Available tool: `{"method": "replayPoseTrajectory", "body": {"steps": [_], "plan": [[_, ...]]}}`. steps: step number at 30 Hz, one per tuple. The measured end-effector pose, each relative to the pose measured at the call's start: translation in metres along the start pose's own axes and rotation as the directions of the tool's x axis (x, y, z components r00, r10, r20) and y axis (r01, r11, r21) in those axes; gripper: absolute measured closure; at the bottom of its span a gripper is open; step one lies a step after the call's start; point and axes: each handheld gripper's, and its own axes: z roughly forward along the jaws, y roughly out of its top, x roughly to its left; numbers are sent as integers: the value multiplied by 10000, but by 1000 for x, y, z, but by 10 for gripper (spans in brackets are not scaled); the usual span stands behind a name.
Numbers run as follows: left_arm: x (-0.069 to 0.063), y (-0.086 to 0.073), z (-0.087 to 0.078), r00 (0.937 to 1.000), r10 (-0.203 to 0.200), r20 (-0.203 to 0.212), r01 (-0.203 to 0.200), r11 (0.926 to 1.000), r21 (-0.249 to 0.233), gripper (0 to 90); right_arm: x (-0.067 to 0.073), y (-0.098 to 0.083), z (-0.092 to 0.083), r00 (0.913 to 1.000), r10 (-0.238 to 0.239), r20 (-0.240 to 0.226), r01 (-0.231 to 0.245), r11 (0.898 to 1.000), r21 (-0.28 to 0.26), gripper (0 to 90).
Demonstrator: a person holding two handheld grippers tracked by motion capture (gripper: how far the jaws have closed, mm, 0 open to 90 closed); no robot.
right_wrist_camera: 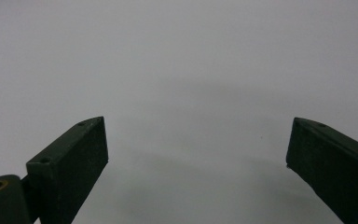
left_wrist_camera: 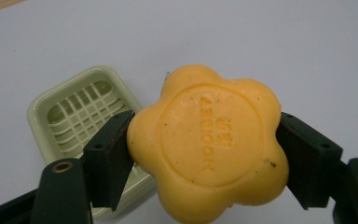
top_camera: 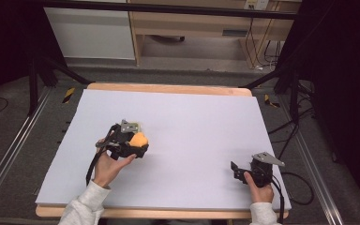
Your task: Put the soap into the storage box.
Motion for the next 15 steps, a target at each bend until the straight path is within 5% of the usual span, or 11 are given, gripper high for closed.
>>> {"method": "replayPoseTrajectory", "body": {"steps": [15], "plan": [[21, 2, 1, 9990, -335, -302, 333, 9994, -64, 262, -1, 0, 0, 10000, -9, -6, 9, 10000, 10, 58]]}}
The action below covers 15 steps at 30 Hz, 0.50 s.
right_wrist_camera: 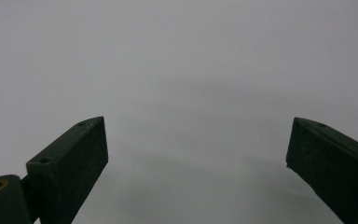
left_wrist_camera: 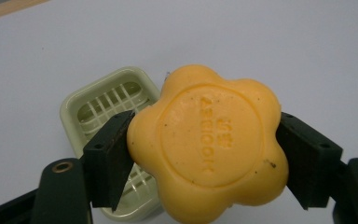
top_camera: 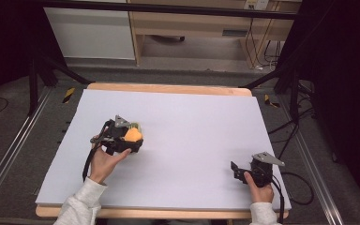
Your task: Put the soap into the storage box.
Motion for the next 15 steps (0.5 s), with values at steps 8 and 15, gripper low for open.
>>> {"method": "replayPoseTrajectory", "body": {"steps": [8, 15], "plan": [[12, 5, 1, 9994, -327, -93, 326, 9993, -165, 263, 0, 0, 0, 10000, 8, 16, -8, 10000, -7, 58], [22, 7, 6, 9986, -474, -228, 471, 9988, -146, 263, 0, 0, 0, 10000, -5, 0, 5, 10000, -4, 58]]}}
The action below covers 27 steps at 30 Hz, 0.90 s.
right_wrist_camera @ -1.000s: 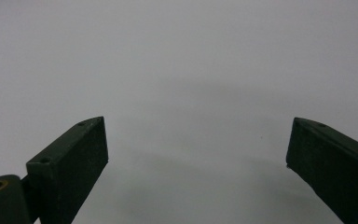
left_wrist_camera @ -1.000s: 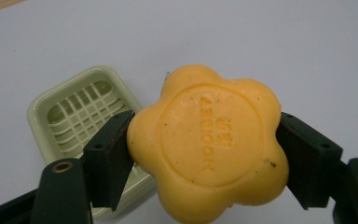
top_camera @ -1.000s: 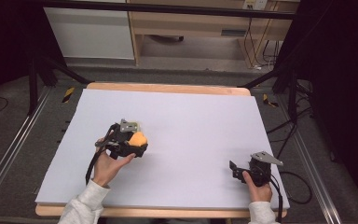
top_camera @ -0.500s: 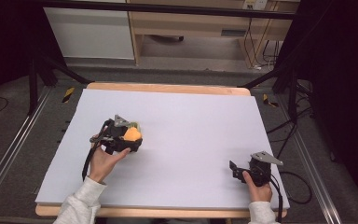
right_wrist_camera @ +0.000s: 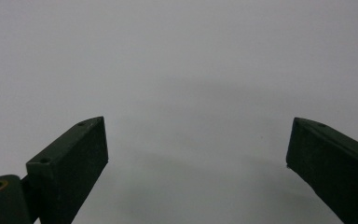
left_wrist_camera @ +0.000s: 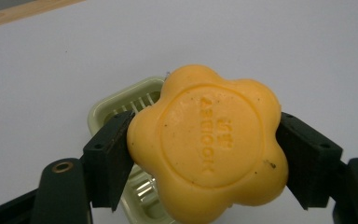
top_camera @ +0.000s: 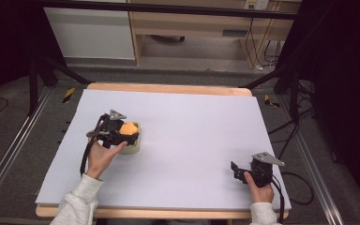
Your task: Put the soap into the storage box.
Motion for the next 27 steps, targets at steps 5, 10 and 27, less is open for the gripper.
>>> {"method": "replayPoseTrajectory", "body": {"steps": [5, 10, 27], "plan": [[6, 1, 5, 9999, -104, 18, 104, 9999, -45, 263, 0, 0, 0, 10000, 7, -4, -7, 10000, 2, 58], [9, 2, 10, 9998, -182, -18, 182, 9998, -66, 263, 0, 0, 0, 10000, 11, -3, -11, 10000, 2, 58], [22, 2, 24, 9984, -494, -275, 501, 9984, 273, 262, 0, 0, 0, 10000, 16, 5, -16, 10000, 17, 57]]}}
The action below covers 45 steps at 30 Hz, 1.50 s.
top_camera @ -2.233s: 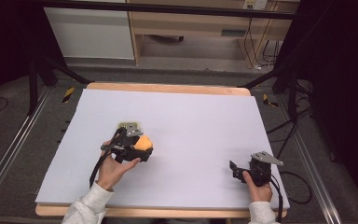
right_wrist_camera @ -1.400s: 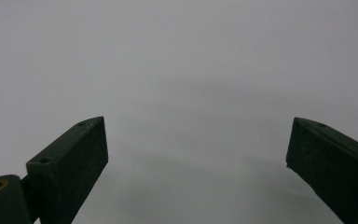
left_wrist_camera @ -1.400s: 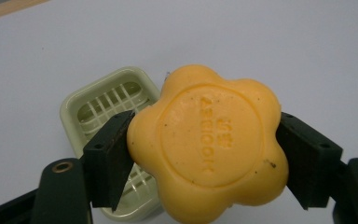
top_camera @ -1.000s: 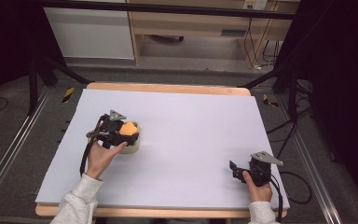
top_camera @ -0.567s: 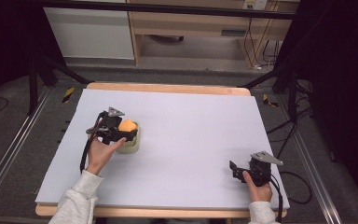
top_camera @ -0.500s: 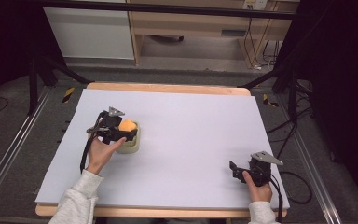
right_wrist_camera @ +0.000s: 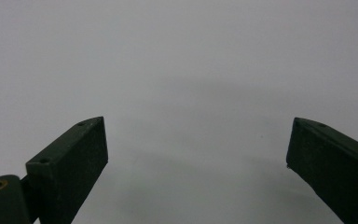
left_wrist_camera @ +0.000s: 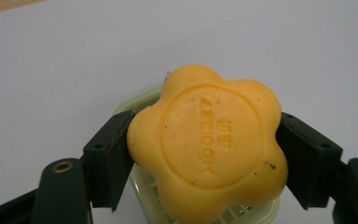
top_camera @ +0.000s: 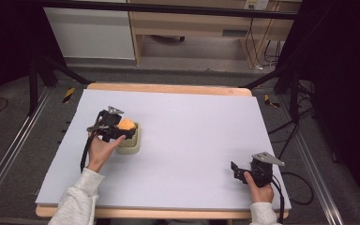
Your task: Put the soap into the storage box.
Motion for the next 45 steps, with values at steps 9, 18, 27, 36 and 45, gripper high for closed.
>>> {"method": "replayPoseTrajectory", "body": {"steps": [9, 18, 27, 36, 45], "plan": [[3, -1, 7, 9999, 71, -112, -68, 9997, 215, 263, 0, 0, 0, 10000, 16, -15, -16, 10000, 13, 57], [1, -4, 13, 9998, 188, -116, -182, 9986, 494, 263, 0, 0, 0, 10000, 10, -7, -10, 10000, 8, 56], [3, -9, 19, 9998, 174, -113, -165, 9970, 757, 262, 0, 0, 0, 10000, 5, 2, -5, 10000, -8, 56], [-2, -12, 25, 9993, 357, -136, -341, 9941, 1032, 262, 0, 0, 0, 10000, 11, -6, -11, 10000, -13, 56], [-2, -13, 25, 9991, 384, -153, -365, 9930, 1120, 262, 0, 0, 0, 10000, 4, -3, -4, 10000, -12, 56]]}}
